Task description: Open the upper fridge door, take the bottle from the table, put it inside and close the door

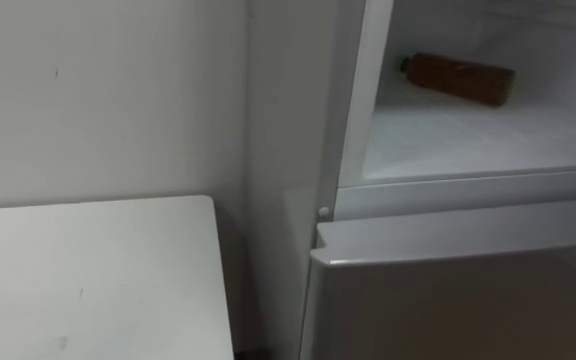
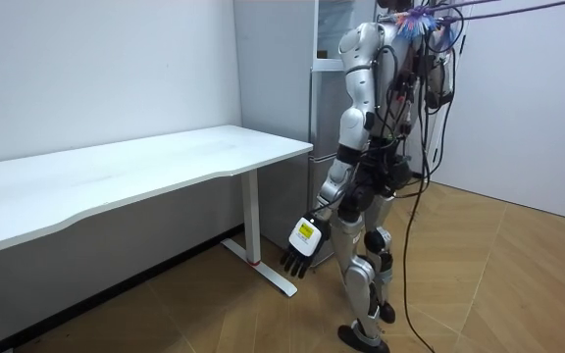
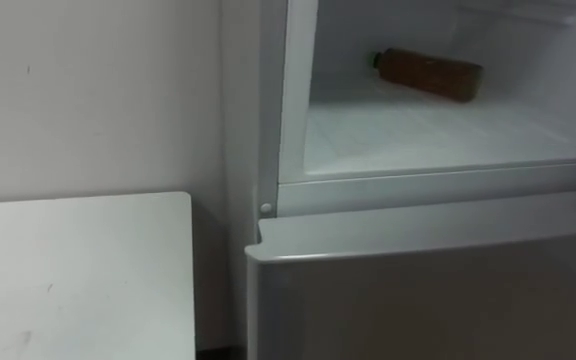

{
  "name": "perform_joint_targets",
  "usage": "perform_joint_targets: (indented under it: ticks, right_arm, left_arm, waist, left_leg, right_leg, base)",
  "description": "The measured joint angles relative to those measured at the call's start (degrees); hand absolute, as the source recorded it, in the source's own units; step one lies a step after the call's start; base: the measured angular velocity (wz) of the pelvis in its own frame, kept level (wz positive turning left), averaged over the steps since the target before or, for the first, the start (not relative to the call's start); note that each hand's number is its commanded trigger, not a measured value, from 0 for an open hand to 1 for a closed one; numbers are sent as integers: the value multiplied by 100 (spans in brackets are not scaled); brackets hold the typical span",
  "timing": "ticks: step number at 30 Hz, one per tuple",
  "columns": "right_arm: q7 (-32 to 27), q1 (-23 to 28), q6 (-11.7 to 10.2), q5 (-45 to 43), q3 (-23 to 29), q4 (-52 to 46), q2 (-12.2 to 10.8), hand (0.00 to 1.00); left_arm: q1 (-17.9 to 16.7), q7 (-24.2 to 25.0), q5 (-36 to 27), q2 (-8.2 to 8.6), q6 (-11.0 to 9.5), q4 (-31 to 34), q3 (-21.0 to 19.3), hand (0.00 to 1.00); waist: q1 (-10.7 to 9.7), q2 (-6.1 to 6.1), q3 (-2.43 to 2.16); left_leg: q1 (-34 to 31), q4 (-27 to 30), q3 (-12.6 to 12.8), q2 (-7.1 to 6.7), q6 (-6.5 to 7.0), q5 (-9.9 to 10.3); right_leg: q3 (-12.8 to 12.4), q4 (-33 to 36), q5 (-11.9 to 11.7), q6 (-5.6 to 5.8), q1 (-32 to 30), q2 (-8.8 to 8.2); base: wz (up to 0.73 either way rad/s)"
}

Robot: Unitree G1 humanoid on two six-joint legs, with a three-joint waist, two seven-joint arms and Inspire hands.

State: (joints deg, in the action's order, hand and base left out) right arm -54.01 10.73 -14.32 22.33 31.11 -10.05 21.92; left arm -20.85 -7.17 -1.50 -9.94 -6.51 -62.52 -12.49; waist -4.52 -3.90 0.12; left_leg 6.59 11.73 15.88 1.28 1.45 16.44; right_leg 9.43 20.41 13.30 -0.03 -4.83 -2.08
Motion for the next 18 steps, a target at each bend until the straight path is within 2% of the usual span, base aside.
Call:
perform_joint_targets:
  ticks: [4,7,9,10,11,12,15,18]
  right_arm:
    - [332,-7,0,18,-180,-206,-3,0]
    - [547,-16,-96,16,-502,-241,-41,0]
    - [666,-17,-128,-21,-838,-236,-218,0]
    - [688,-18,-129,-44,-944,-236,-248,0]
    - [790,-26,-129,-64,-1126,-232,-316,0]
    - [919,-36,-129,-64,-1262,-230,-398,0]
    - [1274,-33,-115,-64,-1641,-229,-454,0]
    - [1695,-36,-107,-62,-1936,-229,-455,0]
  left_arm:
    - [0,-4,8,-6,4,28,123,0]
    - [-1,-25,16,-21,3,28,321,0]
    - [0,-30,14,-23,7,17,439,0]
    - [4,-33,14,-21,17,10,481,0]
    - [8,-33,14,-13,31,9,559,0]
    - [7,-33,18,0,37,9,604,0]
    - [8,-36,202,19,80,11,598,0]
    - [12,-68,230,24,121,-3,599,0]
  waist:
    - [37,25,-2]
    - [148,60,3]
    - [290,180,-2]
    - [310,119,-9]
    - [339,154,-7]
    - [382,246,-13]
    - [437,292,-4]
    - [542,279,1]
  left_leg:
    - [-1,2,17,5,-8,-4]
    - [3,9,33,11,-10,-5]
    - [11,3,45,64,-19,-8]
    - [12,2,43,101,-21,-9]
    - [13,-1,29,118,-26,-12]
    - [13,-1,18,131,-27,-13]
    - [29,-7,-44,114,-28,-15]
    - [92,-10,-92,107,-30,-17]
  right_leg:
    - [-18,14,-10,-16,3,16]
    - [-13,3,-29,-39,9,19]
    - [-3,-134,-113,-53,107,64]
    - [8,-192,-147,-54,139,79]
    - [16,-301,-208,-54,191,108]
    - [30,-379,-255,-52,221,126]
    - [78,-466,-300,-50,301,131]
    - [118,-482,-298,-51,394,132]
  base:
    - [-4]
    - [-5]
    - [-3]
    - [4]
    - [6]
    - [5]
    - [6]
    - [8]
